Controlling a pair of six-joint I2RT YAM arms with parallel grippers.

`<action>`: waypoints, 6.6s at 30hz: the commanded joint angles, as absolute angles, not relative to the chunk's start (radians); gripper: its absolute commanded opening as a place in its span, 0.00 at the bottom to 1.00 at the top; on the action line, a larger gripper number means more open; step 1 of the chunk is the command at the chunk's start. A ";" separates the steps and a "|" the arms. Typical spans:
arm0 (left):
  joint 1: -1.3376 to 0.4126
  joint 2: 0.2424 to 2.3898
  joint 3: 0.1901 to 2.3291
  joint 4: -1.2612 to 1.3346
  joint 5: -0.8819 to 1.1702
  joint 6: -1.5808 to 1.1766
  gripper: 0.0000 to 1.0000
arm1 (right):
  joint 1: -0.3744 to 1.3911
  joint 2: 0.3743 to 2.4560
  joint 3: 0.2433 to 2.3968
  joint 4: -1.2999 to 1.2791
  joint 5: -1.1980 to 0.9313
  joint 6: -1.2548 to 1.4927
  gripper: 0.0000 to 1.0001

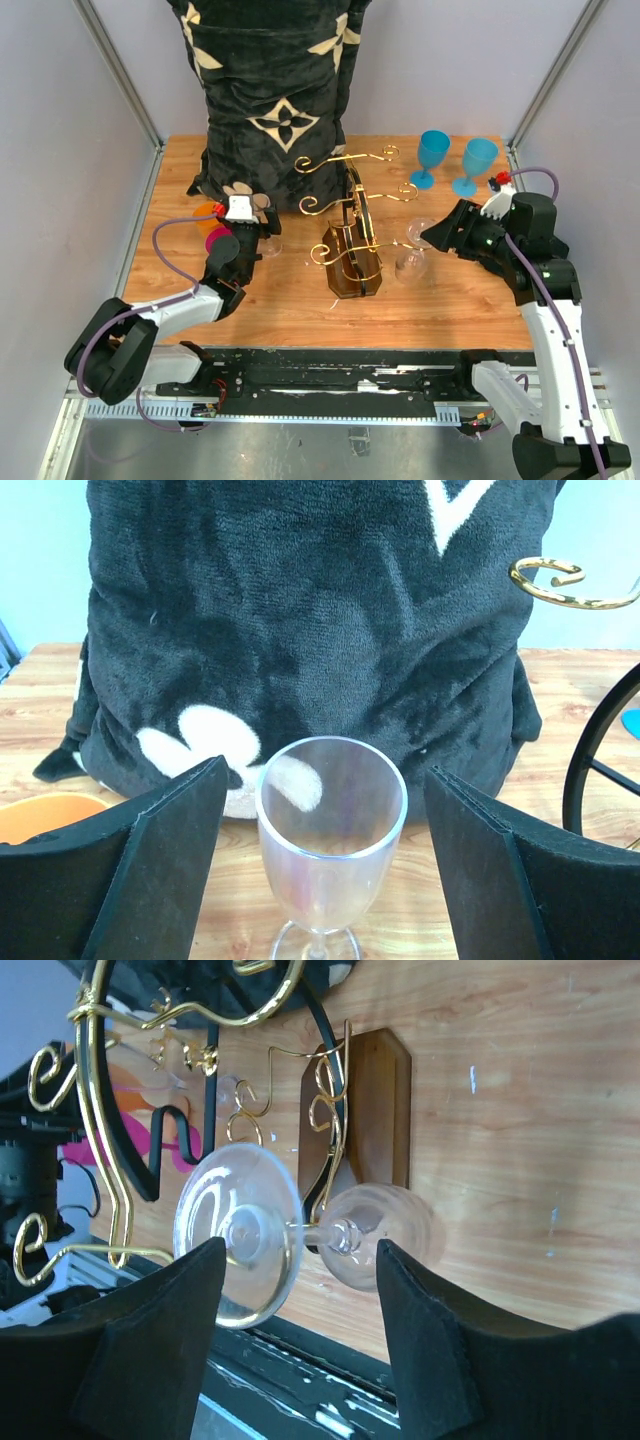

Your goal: Take the wine glass off the wine glass rack

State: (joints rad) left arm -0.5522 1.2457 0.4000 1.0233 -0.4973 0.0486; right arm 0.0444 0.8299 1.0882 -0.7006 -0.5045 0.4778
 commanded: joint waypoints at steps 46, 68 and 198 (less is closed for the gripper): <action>-0.571 1.004 0.590 0.755 -0.509 0.003 0.91 | -0.017 0.648 0.935 -0.516 -0.722 0.697 0.01; -0.571 0.986 0.664 0.662 -0.455 -0.009 0.90 | -0.019 0.823 1.024 -0.176 -0.739 0.769 0.00; -0.599 0.822 0.833 -0.108 -0.289 -0.187 0.51 | 1.077 0.875 1.117 0.182 0.632 -0.942 0.99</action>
